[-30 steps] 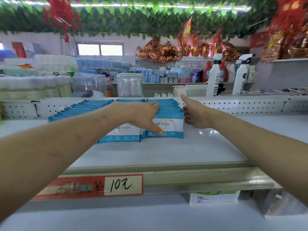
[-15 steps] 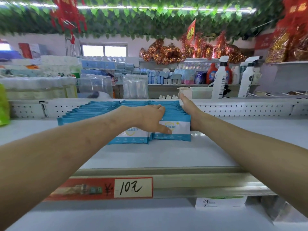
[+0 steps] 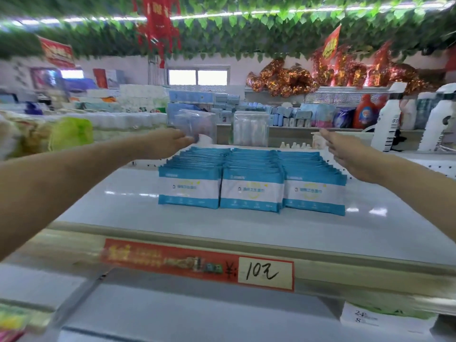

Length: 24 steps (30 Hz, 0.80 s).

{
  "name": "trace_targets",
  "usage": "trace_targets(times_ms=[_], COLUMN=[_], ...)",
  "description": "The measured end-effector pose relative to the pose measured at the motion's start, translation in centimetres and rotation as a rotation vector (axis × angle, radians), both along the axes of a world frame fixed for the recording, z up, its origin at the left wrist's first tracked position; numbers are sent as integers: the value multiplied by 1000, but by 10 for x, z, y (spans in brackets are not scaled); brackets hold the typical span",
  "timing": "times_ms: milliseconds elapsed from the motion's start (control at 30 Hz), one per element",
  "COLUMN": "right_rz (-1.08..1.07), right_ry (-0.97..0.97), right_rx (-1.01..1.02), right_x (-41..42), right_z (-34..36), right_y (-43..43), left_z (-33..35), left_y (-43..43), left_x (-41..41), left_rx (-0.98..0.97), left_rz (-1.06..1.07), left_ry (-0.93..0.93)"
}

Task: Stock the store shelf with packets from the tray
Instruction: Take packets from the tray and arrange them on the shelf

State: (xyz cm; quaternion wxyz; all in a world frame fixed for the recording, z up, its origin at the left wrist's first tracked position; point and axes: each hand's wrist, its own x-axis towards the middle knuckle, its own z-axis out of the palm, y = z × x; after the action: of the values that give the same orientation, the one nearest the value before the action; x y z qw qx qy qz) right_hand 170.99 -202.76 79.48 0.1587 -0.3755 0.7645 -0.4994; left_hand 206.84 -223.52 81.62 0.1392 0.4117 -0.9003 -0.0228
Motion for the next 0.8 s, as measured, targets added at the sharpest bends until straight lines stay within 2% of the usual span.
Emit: trace_targets(times_ms=[100, 267, 433, 667, 800], right_rz=[50, 60, 56, -5, -78], right_ry=[411, 786, 778, 762, 714], right_rx=[164, 410, 338, 305, 349], right_x=[6, 35, 55, 54, 35], right_z=[7, 14, 9, 6, 6], right_y=[-2, -14, -17, 11, 28], left_z=[-18, -35, -38, -50, -43], left_y=[-35, -53, -42, -47, -47], left_x=[40, 51, 30, 6, -4], left_rx=[14, 123, 420, 847, 980], left_rz=[148, 153, 54, 1, -54], left_ry=[-9, 81, 171, 518, 546])
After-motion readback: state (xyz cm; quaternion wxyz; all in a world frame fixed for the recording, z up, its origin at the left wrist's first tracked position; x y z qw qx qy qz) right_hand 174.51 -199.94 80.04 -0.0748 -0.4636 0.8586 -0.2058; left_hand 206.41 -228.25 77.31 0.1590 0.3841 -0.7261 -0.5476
